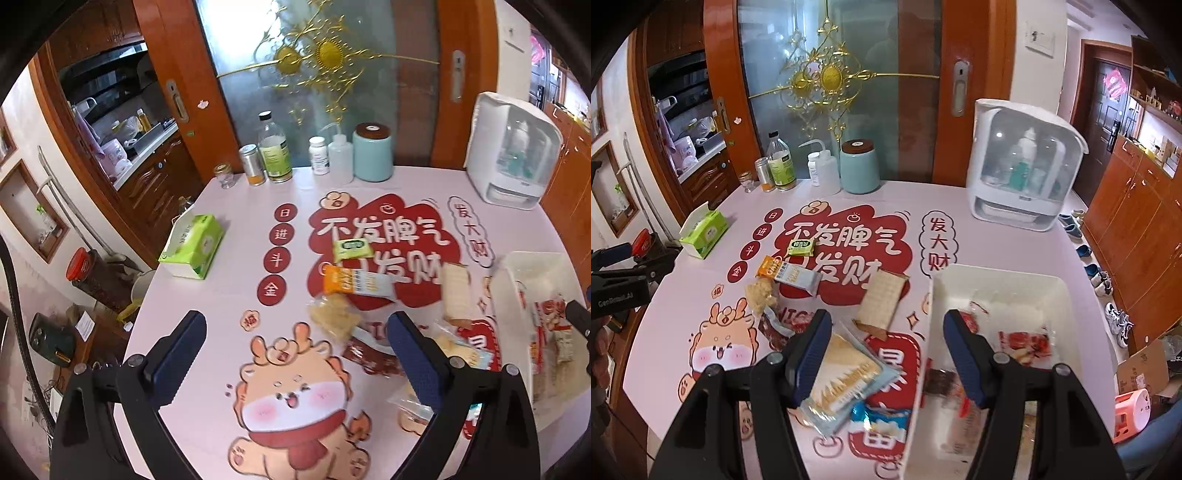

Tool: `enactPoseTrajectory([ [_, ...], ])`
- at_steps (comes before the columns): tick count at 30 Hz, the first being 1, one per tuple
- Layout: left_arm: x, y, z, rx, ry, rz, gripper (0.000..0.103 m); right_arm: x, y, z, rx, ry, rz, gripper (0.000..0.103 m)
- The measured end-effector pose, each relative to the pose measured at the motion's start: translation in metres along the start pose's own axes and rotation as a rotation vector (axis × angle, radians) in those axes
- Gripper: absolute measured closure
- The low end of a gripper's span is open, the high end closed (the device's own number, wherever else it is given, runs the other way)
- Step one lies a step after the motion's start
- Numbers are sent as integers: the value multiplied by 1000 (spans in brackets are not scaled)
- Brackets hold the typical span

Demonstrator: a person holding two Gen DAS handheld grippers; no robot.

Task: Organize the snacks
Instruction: 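Grasp the clear brown-crumb bag with left tool while right tool grasps the beige wafer pack, then carry both packs over the white bin and open both tools to release them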

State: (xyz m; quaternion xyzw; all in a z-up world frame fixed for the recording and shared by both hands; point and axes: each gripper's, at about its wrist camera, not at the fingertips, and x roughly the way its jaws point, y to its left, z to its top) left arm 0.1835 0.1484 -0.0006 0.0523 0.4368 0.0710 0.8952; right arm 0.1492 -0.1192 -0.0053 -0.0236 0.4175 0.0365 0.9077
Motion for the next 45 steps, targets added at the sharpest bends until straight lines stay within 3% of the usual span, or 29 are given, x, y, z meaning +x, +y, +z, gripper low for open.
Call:
enactPoseTrajectory([
  [5, 55, 18, 9, 20, 59, -42, 5, 38, 14, 20, 71, 40, -6, 40],
  [11, 147, 9, 9, 15, 219, -110, 5, 103, 18, 31, 191, 132, -4, 40],
  [21, 243, -28, -9, -95, 408, -85, 5, 207, 25, 23, 200, 293, -75, 40],
  [32, 280, -46, -26, -149, 476, -29, 5, 279, 5, 1, 296, 434, -83, 39],
  [36, 283, -48, -31, -150, 477, -18, 5, 288, 4, -3, 278, 435, -81, 38],
  [39, 284, -43, -36, -163, 484, -15, 6, 290, 8, -5, 229, 443, -106, 46],
  [41, 280, -38, -44, -180, 482, -40, 18, 289, 10, -5, 210, 445, -117, 49],
  [42, 276, -36, -47, -200, 473, -84, 34, 289, 11, -6, 206, 445, -109, 49],
  [43, 272, -37, -48, -197, 461, -81, 51, 288, 11, -8, 202, 444, -105, 49],
  [45, 266, -40, -50, -150, 443, -42, 55, 284, 13, -11, 189, 441, -100, 49],
])
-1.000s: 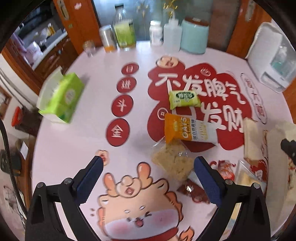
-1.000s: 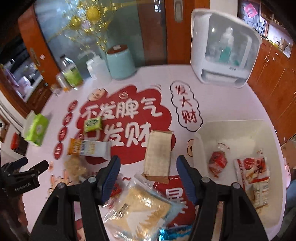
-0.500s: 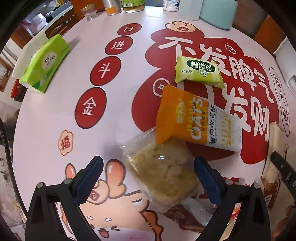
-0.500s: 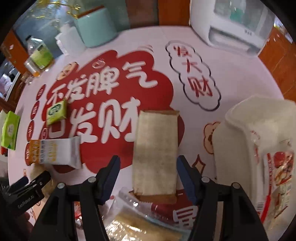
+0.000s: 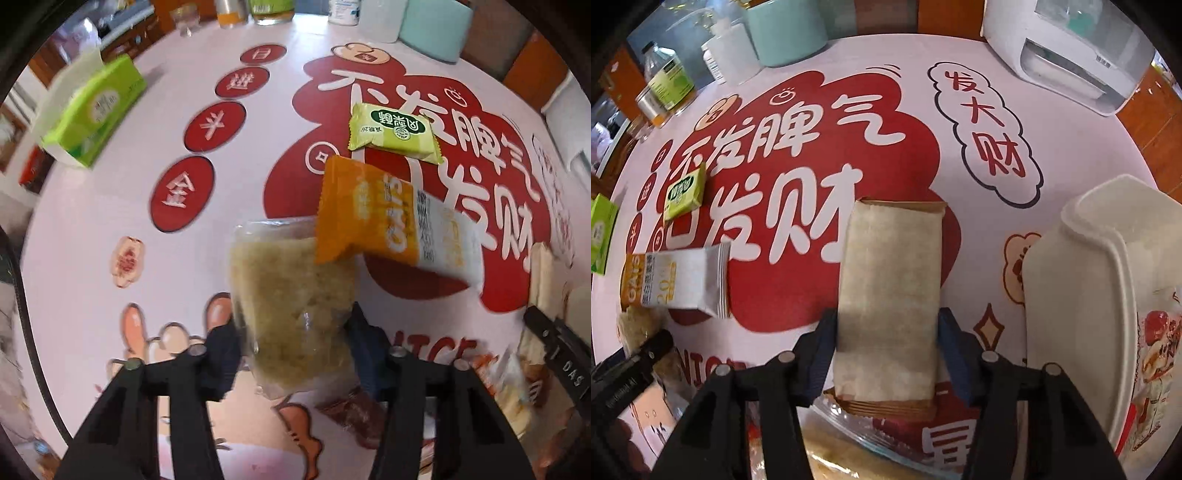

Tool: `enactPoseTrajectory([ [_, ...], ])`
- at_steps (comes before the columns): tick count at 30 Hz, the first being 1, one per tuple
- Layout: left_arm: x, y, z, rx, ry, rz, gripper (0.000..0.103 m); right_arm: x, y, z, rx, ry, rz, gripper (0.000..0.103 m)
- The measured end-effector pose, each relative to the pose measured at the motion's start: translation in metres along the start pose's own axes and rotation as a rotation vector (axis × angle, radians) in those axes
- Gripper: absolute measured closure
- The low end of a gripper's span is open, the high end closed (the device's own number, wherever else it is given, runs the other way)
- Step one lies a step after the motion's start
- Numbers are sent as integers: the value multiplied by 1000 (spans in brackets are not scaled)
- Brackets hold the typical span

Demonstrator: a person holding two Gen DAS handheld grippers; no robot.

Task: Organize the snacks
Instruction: 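Carry both packs over the white bin and open both tools to release them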

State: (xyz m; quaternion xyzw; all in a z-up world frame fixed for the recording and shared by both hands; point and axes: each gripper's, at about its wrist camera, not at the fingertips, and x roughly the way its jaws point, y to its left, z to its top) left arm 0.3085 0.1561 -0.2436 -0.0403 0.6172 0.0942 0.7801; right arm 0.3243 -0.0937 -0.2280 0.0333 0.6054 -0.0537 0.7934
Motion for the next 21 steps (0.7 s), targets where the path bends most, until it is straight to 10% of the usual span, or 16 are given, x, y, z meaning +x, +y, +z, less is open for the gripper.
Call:
enactPoseTrajectory([
  [21, -179, 2, -73, 60, -291, -47, 57, -137, -28, -60, 2, -263, 187, 49],
])
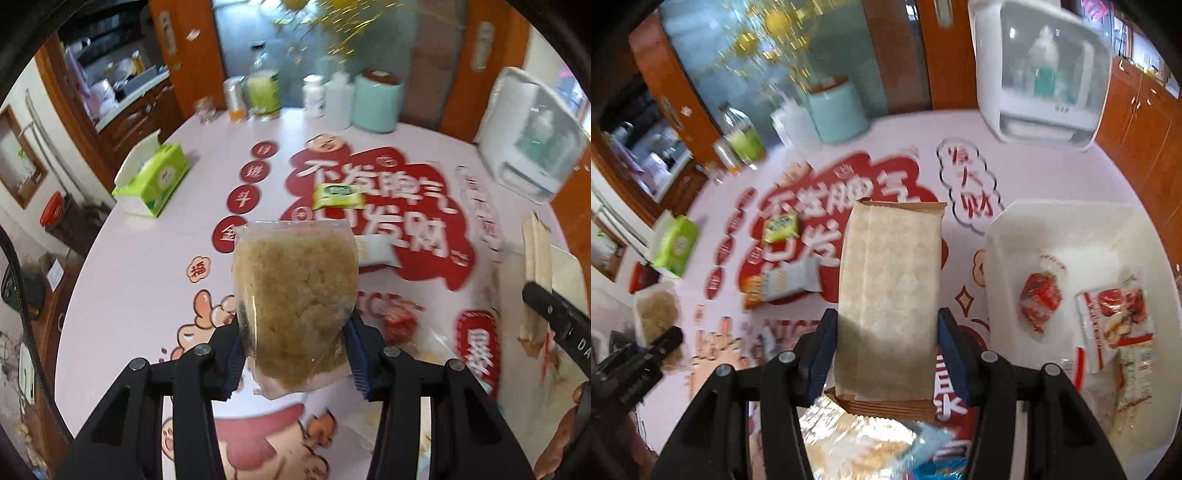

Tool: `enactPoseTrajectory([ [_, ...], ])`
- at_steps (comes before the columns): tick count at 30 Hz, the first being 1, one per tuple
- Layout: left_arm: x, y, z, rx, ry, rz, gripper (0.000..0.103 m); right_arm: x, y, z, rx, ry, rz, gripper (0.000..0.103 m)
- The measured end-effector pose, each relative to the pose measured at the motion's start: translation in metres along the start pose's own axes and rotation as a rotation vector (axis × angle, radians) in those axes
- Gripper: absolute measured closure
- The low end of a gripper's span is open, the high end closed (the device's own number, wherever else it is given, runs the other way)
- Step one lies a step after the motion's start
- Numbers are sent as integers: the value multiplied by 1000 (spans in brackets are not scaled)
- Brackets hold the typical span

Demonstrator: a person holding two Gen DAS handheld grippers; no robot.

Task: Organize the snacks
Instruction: 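Carry both packs over the white bin and open both tools to release them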

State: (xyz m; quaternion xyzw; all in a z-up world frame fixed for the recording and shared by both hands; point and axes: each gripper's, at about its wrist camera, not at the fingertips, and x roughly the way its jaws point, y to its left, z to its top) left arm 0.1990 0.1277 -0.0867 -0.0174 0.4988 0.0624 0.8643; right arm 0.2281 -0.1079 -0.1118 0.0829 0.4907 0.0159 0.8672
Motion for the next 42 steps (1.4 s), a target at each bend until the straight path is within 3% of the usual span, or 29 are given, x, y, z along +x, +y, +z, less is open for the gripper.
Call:
enactPoseTrajectory([
  [9, -74, -72, -53, 135, -73, -72, 57, -108, -26, -39, -50, -142, 73, 49],
  [17, -108, -146, -83, 231, -116, -97, 57, -159, -91, -86, -62, -161, -1, 49],
  [25, -132, -226, -99, 297, -147, -163, 57, -202, -162, -92, -6, -248, -79, 49],
  [33, -137, -286, -96, 341, -128, -212, 57, -208, -194, -88, -3, -253, -91, 49],
  [42, -131, -316, -86, 365, -125, -222, 57, -195, -203, -80, -29, -216, -107, 49],
])
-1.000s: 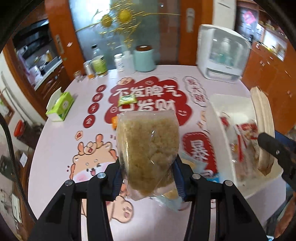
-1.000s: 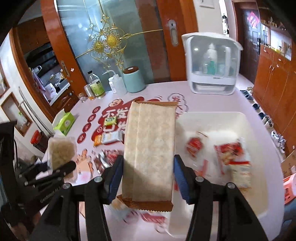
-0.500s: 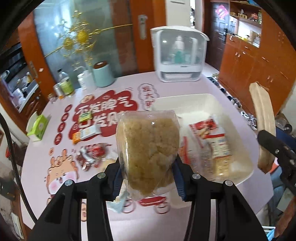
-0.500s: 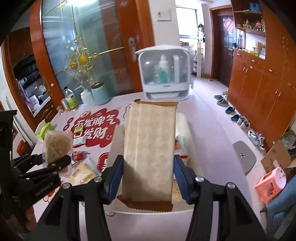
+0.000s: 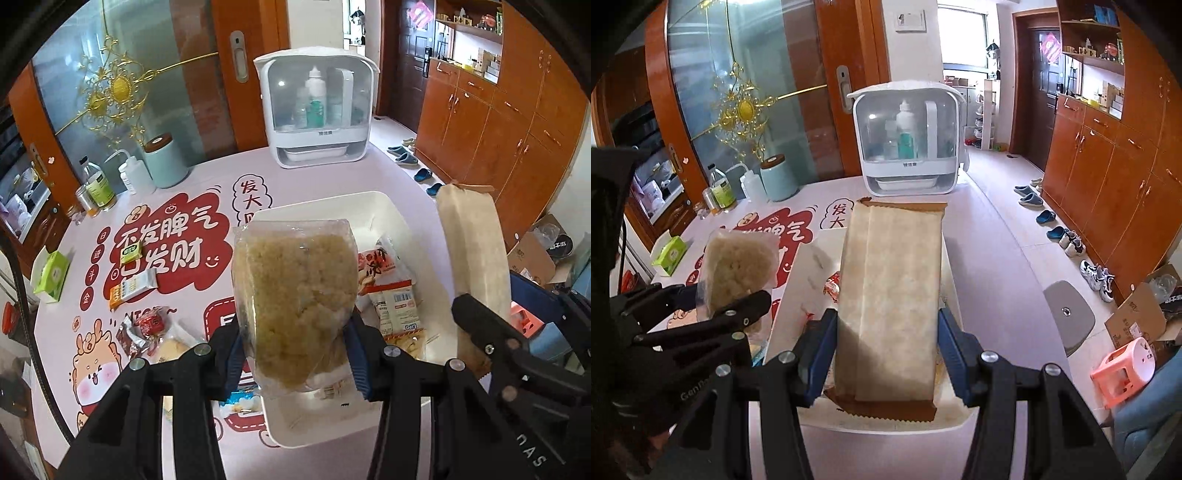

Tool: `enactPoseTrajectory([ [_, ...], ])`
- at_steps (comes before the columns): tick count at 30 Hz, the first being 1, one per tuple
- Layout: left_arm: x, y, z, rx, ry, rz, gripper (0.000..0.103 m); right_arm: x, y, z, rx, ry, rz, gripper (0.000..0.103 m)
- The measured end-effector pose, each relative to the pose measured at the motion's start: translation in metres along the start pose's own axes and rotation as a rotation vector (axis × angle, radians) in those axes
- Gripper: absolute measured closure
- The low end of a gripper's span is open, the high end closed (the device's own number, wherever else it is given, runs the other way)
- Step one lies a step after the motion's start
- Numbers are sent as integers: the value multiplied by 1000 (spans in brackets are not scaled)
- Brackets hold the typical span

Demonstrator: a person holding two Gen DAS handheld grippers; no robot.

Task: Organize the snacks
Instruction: 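Carry both packs over the white bin and open both tools to release them, then move both tools back toward the remaining snacks on the table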

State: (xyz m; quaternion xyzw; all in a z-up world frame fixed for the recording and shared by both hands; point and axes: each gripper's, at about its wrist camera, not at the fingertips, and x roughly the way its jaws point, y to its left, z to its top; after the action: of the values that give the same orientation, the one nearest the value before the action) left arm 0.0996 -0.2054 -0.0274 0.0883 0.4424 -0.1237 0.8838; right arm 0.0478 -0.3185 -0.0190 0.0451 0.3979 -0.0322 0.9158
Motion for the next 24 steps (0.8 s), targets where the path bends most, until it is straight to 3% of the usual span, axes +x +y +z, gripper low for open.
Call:
enactPoseTrajectory([
  [11, 21, -6, 10, 4, 35, 11, 55, 21, -5, 12, -16, 35, -17, 48],
  [16, 22, 1, 9, 0, 37, 46, 15, 31, -13, 12, 9, 68, -21, 48],
  [24, 16, 8, 1, -5, 36, 51, 12, 34, -22, 10, 65, 103, 9, 39],
])
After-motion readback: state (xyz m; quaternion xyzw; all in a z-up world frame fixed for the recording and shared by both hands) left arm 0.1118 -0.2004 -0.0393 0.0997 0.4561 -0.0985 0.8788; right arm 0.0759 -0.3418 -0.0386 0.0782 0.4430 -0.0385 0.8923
